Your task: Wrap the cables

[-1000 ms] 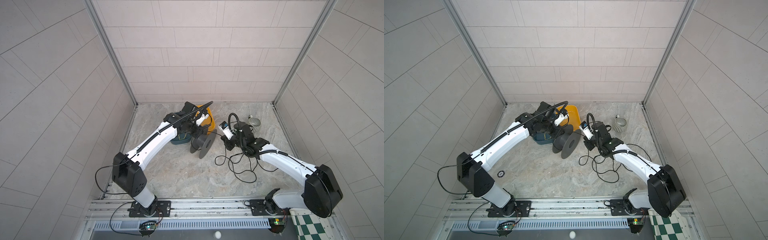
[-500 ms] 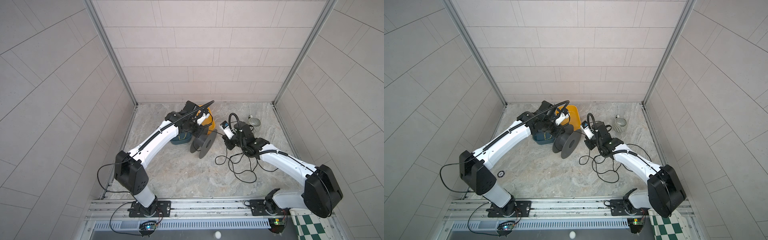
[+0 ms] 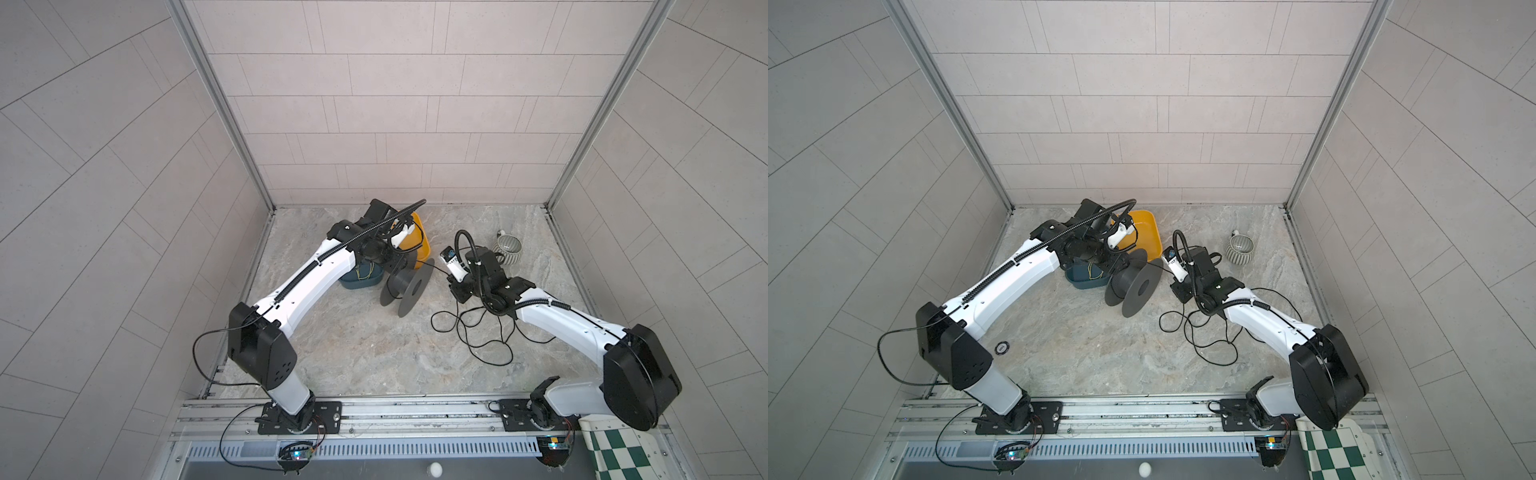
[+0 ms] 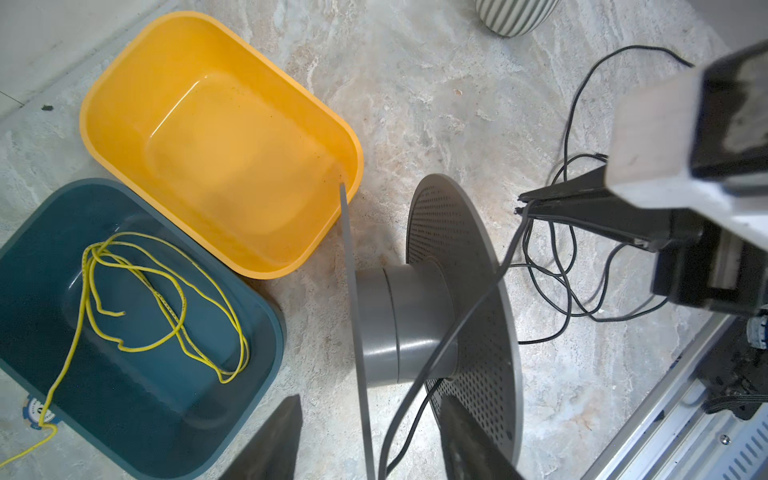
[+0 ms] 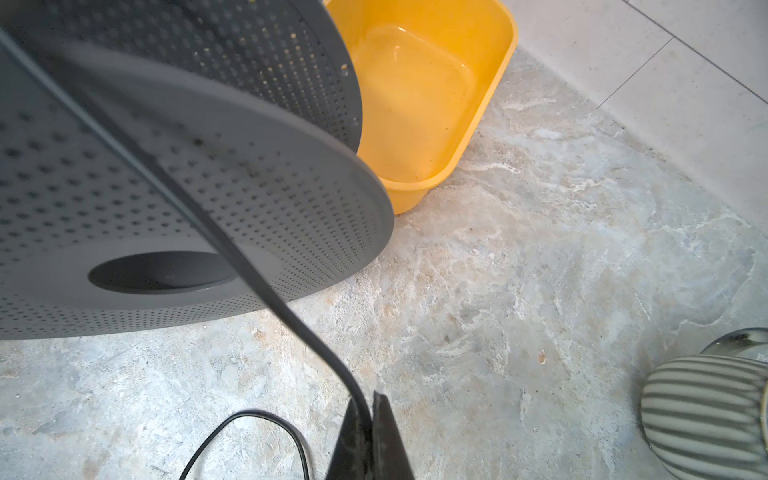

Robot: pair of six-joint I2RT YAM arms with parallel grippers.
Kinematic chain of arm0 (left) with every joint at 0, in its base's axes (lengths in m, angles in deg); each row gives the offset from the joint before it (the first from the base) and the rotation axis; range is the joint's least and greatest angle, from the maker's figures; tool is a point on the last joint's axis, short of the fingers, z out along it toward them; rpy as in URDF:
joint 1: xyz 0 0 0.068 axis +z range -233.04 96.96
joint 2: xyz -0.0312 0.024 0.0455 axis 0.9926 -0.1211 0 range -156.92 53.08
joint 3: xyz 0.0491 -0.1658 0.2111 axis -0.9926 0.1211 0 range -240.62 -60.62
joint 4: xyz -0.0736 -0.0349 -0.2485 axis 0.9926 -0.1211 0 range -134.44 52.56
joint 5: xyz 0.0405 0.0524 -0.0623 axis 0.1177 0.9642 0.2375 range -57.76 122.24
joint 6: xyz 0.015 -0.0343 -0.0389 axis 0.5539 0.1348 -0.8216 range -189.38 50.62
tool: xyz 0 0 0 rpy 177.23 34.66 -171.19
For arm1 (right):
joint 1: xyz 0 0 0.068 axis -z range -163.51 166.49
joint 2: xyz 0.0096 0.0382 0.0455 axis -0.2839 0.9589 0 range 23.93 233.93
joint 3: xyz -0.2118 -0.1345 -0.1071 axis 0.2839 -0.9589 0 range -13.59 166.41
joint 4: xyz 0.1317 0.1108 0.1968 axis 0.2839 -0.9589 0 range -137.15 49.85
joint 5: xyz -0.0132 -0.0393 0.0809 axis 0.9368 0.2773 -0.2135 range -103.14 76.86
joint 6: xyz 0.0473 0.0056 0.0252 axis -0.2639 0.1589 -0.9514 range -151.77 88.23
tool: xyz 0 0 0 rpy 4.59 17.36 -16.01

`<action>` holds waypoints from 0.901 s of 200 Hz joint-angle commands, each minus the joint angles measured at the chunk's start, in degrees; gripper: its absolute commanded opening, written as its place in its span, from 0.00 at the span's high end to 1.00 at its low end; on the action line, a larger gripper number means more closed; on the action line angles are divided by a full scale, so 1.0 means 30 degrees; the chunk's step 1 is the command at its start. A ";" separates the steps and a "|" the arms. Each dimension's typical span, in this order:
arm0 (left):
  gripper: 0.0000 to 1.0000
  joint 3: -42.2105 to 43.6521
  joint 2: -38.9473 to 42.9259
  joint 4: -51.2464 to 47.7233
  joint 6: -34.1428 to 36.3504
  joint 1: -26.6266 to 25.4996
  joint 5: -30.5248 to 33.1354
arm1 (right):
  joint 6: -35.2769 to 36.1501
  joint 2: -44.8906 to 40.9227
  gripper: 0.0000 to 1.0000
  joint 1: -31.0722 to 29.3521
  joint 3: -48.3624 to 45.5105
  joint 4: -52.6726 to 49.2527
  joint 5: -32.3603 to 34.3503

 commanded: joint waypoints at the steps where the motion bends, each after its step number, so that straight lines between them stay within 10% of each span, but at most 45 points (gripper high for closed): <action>1: 0.45 -0.0516 -0.0368 -0.0138 -0.0068 0.0328 0.0202 | 0.0441 0.0399 1.00 0.0041 -0.0138 0.0340 0.0395; 82: 0.59 0.0406 -0.0519 0.0393 0.0039 0.0348 -0.0902 | 0.0564 0.0893 1.00 0.0049 0.0094 0.0568 -0.0028; 125: 0.44 0.1548 0.0898 0.1715 -0.1271 0.0880 0.0507 | 0.0639 0.1452 1.00 0.0033 0.0809 0.0153 -0.0075; 180: 0.36 0.2792 0.2256 0.3471 -0.2152 0.2520 -0.2815 | 0.0975 0.1940 1.00 0.0035 0.1577 -0.0461 -0.0191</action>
